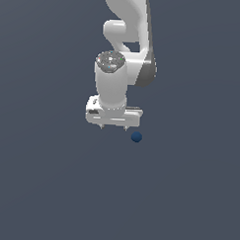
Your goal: Pick up the object and move it to a goal position.
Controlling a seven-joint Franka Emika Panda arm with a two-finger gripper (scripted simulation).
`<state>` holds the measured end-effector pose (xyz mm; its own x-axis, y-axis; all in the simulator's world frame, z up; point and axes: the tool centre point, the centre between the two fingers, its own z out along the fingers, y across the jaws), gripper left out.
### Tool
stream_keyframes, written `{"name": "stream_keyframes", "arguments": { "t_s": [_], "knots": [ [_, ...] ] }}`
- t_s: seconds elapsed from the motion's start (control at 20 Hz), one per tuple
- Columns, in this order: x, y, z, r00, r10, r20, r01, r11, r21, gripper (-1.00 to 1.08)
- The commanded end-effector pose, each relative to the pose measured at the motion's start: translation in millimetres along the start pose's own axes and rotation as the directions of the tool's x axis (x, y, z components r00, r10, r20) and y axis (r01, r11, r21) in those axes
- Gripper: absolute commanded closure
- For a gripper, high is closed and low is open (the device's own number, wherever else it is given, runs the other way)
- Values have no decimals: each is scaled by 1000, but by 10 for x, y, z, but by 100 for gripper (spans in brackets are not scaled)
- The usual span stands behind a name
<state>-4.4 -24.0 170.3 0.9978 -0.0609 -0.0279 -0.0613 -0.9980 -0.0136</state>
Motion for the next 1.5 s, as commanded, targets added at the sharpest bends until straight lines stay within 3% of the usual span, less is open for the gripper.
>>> {"name": "stream_keyframes", "arguments": {
  "t_s": [0.0,0.35,0.55,0.85,1.15,1.45],
  "knots": [
    [-4,-18,13,1000,-9,0,9,1000,-1,-92],
    [-54,-190,174,994,-111,-3,111,994,-9,-92],
    [-121,-379,341,975,-221,-5,221,975,-16,-92],
    [-284,-748,648,905,-425,-9,425,905,-25,-92],
    [-422,-1000,844,832,-554,-12,554,832,-27,-92],
    [-483,-1101,920,798,-603,-14,602,798,-28,-92]
  ]
}}
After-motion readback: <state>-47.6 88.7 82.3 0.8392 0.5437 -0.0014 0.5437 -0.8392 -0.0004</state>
